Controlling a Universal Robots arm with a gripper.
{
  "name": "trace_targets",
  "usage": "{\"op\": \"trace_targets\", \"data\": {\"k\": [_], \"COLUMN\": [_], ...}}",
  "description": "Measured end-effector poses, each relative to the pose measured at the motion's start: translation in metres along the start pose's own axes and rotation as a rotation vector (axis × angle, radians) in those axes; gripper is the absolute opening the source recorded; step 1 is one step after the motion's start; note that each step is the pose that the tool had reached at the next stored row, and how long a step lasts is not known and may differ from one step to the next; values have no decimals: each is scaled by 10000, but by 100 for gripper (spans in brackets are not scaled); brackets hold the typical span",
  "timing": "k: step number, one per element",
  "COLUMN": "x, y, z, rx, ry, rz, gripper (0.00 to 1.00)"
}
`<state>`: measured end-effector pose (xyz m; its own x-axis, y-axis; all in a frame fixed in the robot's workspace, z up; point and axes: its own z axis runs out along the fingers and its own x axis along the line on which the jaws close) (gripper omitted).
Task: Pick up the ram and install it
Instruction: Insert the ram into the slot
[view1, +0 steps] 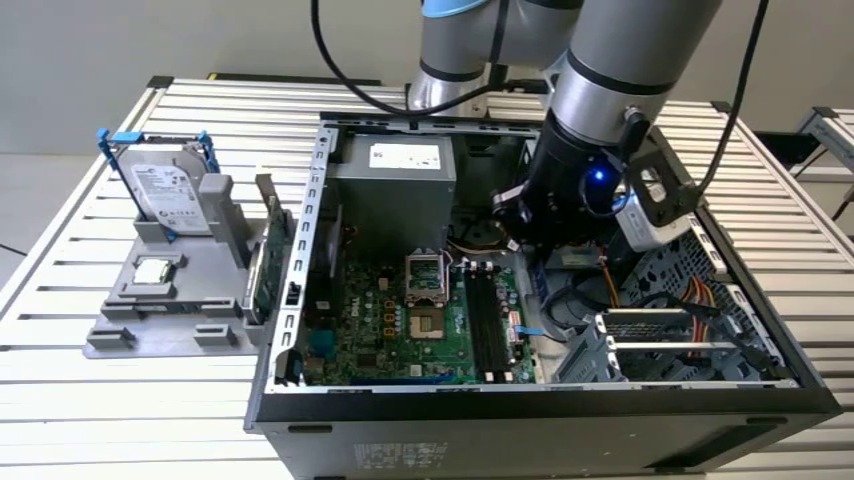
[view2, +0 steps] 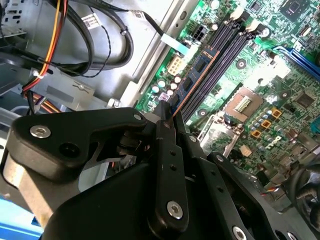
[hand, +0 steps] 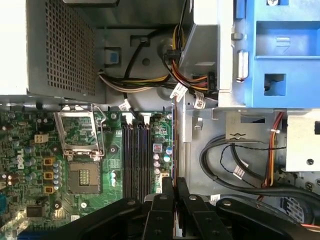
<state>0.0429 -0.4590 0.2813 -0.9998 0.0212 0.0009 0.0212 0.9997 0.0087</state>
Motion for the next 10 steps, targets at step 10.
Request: {"op": "trace_targets", "data": {"k": [10], "x": [51], "y": [-34], "z": [32], "rx": [0], "ry": [-42], "rz": [36], "gripper": [0]}}
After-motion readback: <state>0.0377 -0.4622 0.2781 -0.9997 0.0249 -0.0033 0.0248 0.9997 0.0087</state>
